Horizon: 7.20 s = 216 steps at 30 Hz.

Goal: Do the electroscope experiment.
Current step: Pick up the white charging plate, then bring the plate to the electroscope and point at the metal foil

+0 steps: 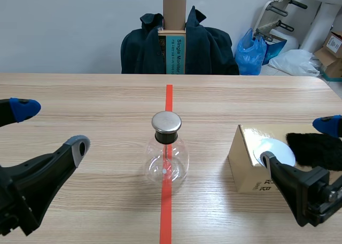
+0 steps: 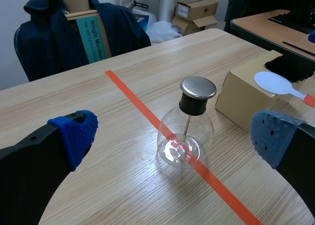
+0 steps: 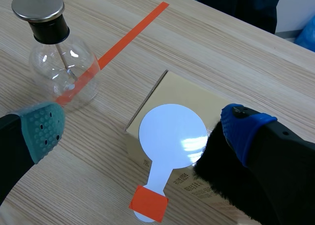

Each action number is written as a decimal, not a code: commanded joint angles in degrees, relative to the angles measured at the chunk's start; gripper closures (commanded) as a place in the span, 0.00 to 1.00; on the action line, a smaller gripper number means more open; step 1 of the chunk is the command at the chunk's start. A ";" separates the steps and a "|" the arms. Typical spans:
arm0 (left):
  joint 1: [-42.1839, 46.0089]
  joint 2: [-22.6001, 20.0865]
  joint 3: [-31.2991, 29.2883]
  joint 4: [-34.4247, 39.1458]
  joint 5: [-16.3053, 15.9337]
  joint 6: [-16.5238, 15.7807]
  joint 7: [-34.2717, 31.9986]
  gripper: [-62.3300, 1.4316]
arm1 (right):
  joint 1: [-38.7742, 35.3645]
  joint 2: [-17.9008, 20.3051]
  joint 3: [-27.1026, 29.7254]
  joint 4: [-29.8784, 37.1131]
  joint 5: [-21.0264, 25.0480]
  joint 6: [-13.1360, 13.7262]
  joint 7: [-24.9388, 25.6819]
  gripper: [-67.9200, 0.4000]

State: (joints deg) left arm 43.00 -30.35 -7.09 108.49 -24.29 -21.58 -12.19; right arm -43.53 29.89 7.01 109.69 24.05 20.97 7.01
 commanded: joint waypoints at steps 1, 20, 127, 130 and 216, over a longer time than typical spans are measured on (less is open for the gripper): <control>-0.02 -0.17 0.00 1.20 -0.35 -0.11 -0.39 0.00 | 0.50 0.57 0.11 0.76 0.70 0.04 1.03 0.00; -0.35 -0.15 0.00 1.20 0.09 -0.15 -0.87 0.00 | 0.52 0.09 0.11 0.76 -2.01 -0.20 1.36 0.00; -0.33 -0.13 0.00 1.20 0.09 -0.17 -0.83 0.00 | 6.56 -8.26 -13.27 -31.39 -94.33 -65.83 7.52 0.98; -0.33 -0.13 0.00 1.20 0.09 -0.17 -0.83 0.00 | 6.56 -8.26 -13.27 -31.39 -94.33 -65.83 7.52 0.98; -50.80 6.51 36.11 -58.73 21.14 -10.62 -16.52 0.94 | 15.15 -7.48 -11.02 -8.13 -82.23 -57.81 19.98 0.98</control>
State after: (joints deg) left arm -7.46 -23.86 29.50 48.86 -2.42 -31.97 -27.73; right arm -29.39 21.76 -4.05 101.49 -58.67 -36.14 26.98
